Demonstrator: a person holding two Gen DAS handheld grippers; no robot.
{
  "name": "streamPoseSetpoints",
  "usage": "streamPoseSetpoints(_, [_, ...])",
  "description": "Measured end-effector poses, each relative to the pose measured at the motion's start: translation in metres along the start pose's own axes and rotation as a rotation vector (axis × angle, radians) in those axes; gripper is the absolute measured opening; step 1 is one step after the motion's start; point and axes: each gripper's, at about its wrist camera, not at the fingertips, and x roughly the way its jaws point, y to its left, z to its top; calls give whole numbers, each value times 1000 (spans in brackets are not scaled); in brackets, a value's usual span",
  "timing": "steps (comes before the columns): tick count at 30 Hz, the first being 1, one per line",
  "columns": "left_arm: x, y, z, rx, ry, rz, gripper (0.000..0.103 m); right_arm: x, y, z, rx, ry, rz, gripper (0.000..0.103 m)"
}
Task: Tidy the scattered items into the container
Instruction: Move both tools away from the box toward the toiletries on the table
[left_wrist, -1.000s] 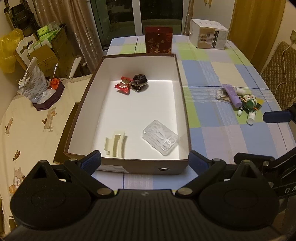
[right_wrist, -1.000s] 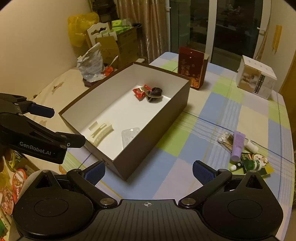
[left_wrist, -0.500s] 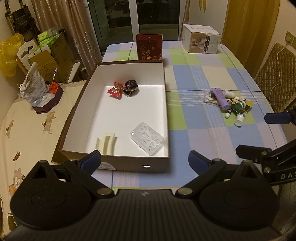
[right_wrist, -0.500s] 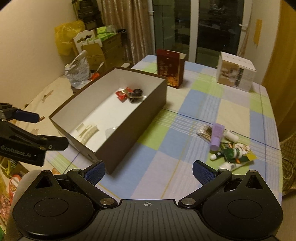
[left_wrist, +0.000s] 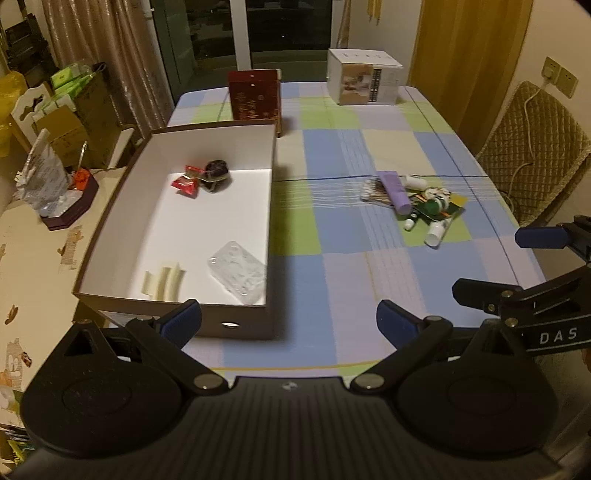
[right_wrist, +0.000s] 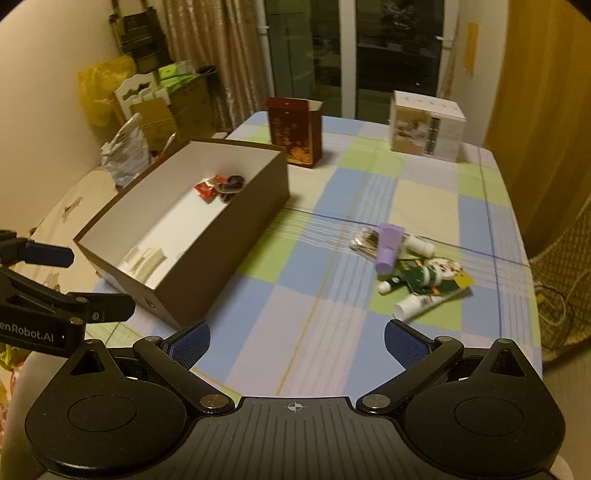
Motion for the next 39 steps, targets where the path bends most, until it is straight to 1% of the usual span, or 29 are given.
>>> streamPoseSetpoints(3, [3,-9,-1,0,-4,-15,100,-4,-9,-5,25,2,-20,103])
streamPoseSetpoints(10, [9,-25,2,12,-26,-16,100,-9,-34,-14,81,-4,-57,103])
streamPoseSetpoints(16, [22,-40,9,42,-35,-40,100,-14,-63,-19,166,-54,-87,103])
streamPoseSetpoints(20, [36,-50,14,55,-33,-48,100,-14,-82,-24,207,-65,-106,103])
streamPoseSetpoints(26, [57,-68,23,85,-21,-64,100,-5,-106,-32,223,-39,-119,103])
streamPoseSetpoints(29, [70,-77,27,106,-9,-72,100,6,-117,-36,218,3,-128,103])
streamPoseSetpoints(33, [88,-87,33,121,4,-91,99,20,-134,-42,266,35,-118,103])
streamPoseSetpoints(35, [98,-90,36,126,12,-92,99,28,-143,-43,287,36,-116,103])
streamPoseSetpoints(39, [120,-94,42,135,34,-82,99,44,-159,-44,276,34,-127,103])
